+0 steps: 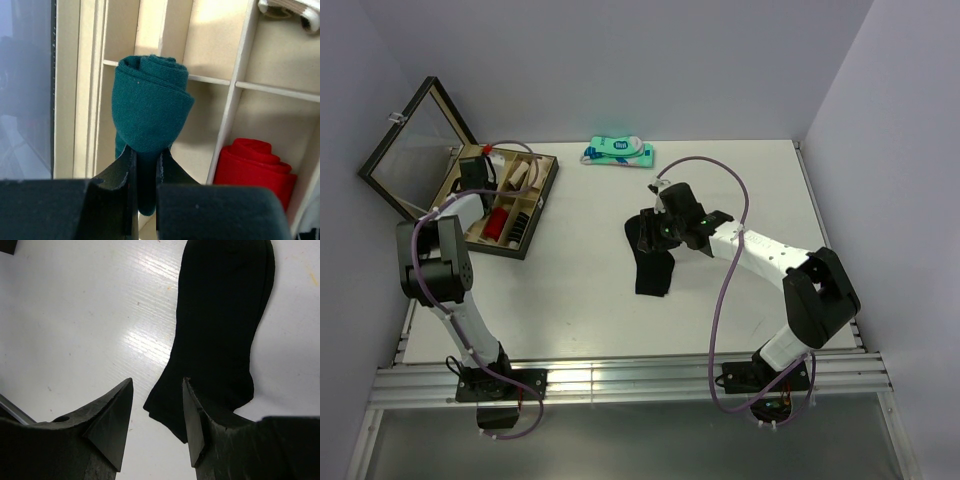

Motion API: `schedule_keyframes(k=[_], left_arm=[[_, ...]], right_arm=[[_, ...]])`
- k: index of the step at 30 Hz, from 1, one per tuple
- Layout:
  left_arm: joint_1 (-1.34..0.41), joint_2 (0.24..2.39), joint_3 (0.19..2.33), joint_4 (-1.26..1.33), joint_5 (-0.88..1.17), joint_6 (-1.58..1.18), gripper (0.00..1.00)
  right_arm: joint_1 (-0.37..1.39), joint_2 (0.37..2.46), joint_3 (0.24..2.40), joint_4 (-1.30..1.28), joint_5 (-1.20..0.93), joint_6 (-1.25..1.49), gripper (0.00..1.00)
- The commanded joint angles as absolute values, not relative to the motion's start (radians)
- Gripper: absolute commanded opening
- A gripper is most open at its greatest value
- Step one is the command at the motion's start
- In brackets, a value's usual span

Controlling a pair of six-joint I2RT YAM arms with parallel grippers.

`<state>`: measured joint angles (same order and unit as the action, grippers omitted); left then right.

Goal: Roll the socks
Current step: Place the sock in the storage box.

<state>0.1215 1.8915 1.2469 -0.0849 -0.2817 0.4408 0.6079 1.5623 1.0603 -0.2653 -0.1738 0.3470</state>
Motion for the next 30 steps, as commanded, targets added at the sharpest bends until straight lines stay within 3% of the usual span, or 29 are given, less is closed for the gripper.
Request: schedule_keyframes(k=[1, 16, 30], left_arm=[[0.120, 1.858, 1.240, -0.227, -0.206, 0.368, 0.00], [0.121, 1.819, 1.164, -0.275, -0.184, 0.353, 0.00], [0.192, 2.003, 1.388, -0.462, -0.107, 0.293, 0.00]], right_arm=[[0.603, 1.574, 1.075, -0.233, -0.175, 0.334, 0.52], [0.603, 1.583, 1.078, -0.241, -0.186, 0.330, 0.51], [0.604, 1.594, 1.080, -0.241, -0.203, 0.327, 0.50]])
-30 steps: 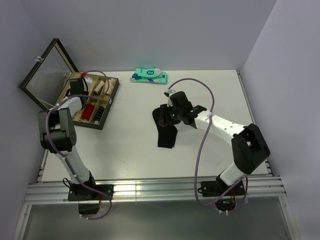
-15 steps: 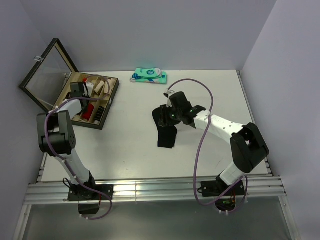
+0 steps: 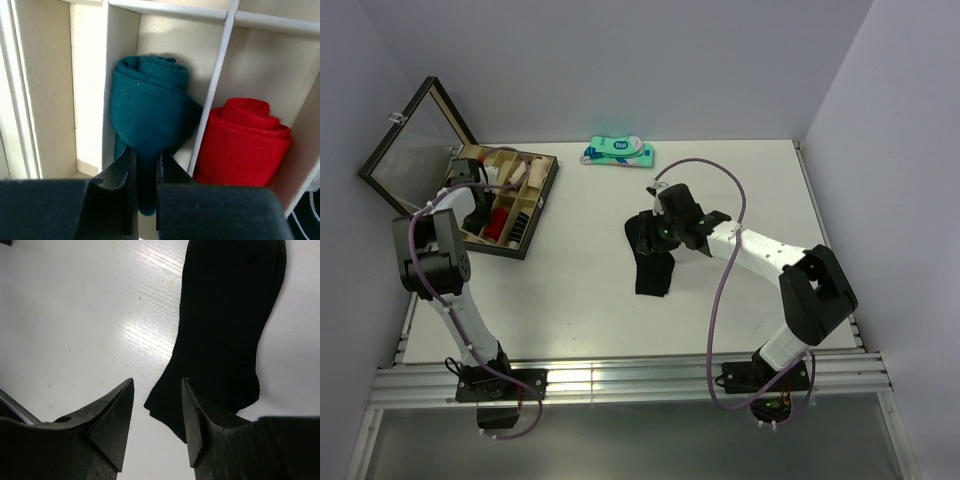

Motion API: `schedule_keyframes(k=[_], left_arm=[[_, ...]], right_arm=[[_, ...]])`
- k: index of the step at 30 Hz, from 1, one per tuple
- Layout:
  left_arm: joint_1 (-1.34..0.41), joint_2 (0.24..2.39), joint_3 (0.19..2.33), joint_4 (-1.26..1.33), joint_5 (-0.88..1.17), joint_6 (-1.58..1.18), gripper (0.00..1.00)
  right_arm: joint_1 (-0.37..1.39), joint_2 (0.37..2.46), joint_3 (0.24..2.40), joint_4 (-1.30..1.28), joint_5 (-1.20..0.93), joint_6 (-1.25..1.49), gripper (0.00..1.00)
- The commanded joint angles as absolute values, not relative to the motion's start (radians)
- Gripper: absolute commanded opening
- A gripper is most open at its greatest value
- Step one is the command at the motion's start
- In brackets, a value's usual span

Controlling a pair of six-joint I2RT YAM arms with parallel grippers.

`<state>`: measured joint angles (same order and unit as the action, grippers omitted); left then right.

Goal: Roll the socks
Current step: Place the sock in the storage box.

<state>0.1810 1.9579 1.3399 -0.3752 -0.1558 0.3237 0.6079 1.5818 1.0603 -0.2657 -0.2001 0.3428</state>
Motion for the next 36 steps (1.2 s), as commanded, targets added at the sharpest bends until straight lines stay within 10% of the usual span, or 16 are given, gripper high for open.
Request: schedule_keyframes(k=[1, 7, 11, 16, 36], left_arm=[[0.190, 2.008, 1.394, -0.463, -0.113, 0.293, 0.00], [0.192, 2.023, 1.408, -0.462, -0.140, 0.293, 0.04], [0.190, 1.991, 1.407, -0.469, -0.140, 0.298, 0.34], [0.190, 1.959, 1.433, -0.489, -0.117, 0.302, 0.48], [0.190, 1.872, 1.520, -0.601, -0.052, 0.310, 0.54]], right_arm=[[0.604, 1.592, 1.080, -0.242, -0.201, 0.327, 0.50], [0.604, 1.603, 1.083, -0.244, -0.206, 0.327, 0.50], [0.606, 1.606, 1.085, -0.245, -0.204, 0.327, 0.50], [0.609, 1.615, 1.095, -0.249, -0.206, 0.327, 0.50], [0.615, 1.612, 1.097, -0.253, -0.201, 0.322, 0.49]])
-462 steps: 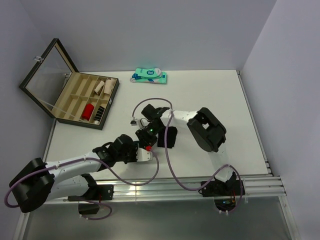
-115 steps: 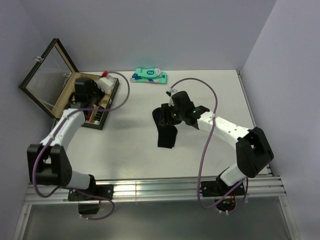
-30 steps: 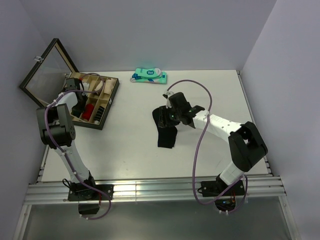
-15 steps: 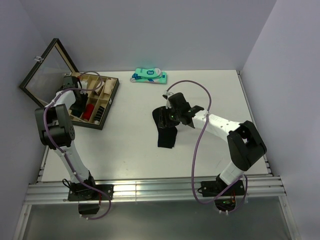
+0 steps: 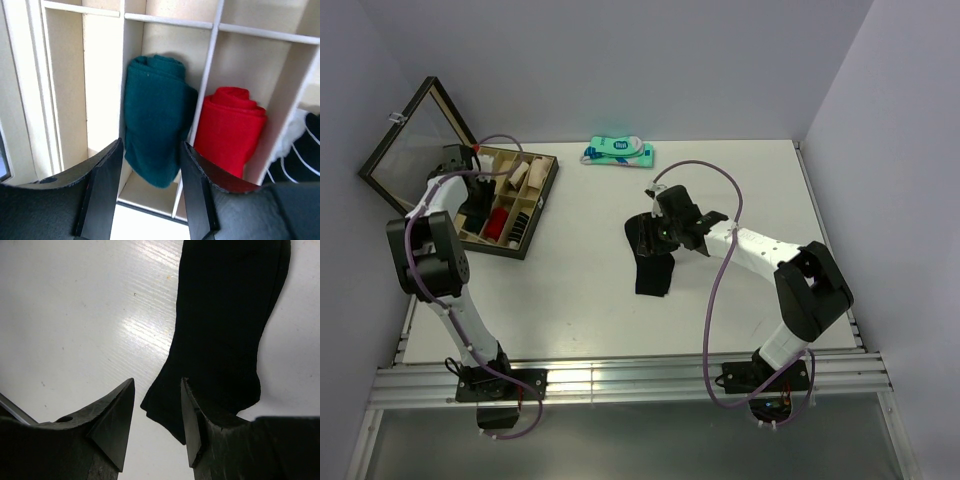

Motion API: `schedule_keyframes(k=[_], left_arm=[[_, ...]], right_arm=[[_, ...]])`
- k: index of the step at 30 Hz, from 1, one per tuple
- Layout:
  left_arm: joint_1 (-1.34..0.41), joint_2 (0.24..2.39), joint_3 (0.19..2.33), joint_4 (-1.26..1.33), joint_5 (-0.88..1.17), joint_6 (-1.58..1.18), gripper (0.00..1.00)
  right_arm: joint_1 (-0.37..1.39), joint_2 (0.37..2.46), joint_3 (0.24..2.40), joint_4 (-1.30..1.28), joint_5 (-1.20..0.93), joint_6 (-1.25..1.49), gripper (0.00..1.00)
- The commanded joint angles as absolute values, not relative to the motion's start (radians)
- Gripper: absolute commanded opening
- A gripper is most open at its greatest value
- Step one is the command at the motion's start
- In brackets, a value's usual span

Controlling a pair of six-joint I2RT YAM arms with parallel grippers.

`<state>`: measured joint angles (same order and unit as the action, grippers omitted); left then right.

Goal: Roll the socks
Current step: Place the sock in the storage box, then roll the sock at the center of the board.

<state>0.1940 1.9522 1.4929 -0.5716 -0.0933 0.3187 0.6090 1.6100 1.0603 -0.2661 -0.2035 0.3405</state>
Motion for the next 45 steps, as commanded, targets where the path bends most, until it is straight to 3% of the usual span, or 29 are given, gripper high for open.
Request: schedule_keyframes(k=[1, 11, 28, 45], left_arm=[[0.190, 1.859, 1.532, -0.618, -0.048, 0.307, 0.54], [0.166, 1.658, 1.510, -0.620, 0.009, 0.269, 0.55], [0.020, 1.235, 1.203, -0.548, 0.054, 0.261, 0.55], [-0.025, 1.100, 1.083, -0.548, 0.201, 0.261, 0.54]], right_arm=[[0.615, 1.612, 1.100, -0.252, -0.201, 0.322, 0.49], [0.615, 1.566, 1.055, -0.190, -0.187, 0.344, 0.50], [0.615, 1.502, 1.035, -0.176, -0.051, 0.385, 0.52], [0.614, 1.374, 0.862, -0.199, 0.120, 0.483, 0.52]])
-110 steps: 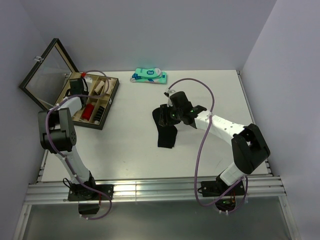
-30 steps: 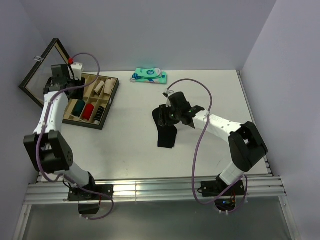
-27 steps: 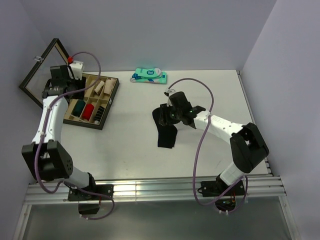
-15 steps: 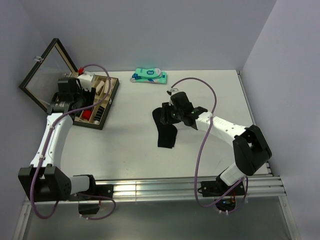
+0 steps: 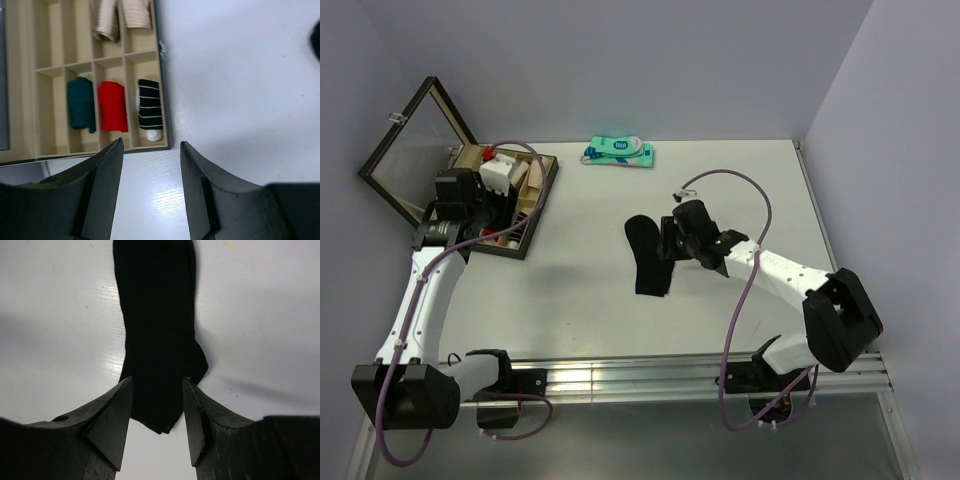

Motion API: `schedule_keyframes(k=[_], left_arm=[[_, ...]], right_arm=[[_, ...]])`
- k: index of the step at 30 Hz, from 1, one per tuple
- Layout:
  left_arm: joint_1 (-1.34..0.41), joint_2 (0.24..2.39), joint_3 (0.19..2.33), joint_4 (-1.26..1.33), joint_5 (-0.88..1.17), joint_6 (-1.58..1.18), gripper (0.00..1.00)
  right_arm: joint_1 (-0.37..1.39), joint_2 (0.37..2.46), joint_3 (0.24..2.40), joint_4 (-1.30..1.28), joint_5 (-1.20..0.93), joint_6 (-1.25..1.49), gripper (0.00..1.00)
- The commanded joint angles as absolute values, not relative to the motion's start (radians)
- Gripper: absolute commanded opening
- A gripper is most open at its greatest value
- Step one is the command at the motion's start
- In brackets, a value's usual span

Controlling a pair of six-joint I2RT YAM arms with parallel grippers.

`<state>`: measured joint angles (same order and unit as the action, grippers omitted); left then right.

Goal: Roll the socks
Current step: Roll the sock at the center of the board.

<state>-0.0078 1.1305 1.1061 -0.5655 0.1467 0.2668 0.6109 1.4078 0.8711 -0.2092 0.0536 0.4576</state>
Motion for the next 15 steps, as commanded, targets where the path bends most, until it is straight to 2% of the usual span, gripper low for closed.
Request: schedule_keyframes(k=[1, 15], left_arm=[[-0.026, 1.097, 1.077, -0.540, 0.209, 0.258, 0.54], [-0.038, 1.051, 1.022, -0.509, 0.255, 0.222, 0.54]], right_arm=[[0.614, 1.373, 0.859, -0.201, 0.126, 0.482, 0.52], [0.614, 1.345, 0.781, -0.132, 0.178, 0.541, 0.53]])
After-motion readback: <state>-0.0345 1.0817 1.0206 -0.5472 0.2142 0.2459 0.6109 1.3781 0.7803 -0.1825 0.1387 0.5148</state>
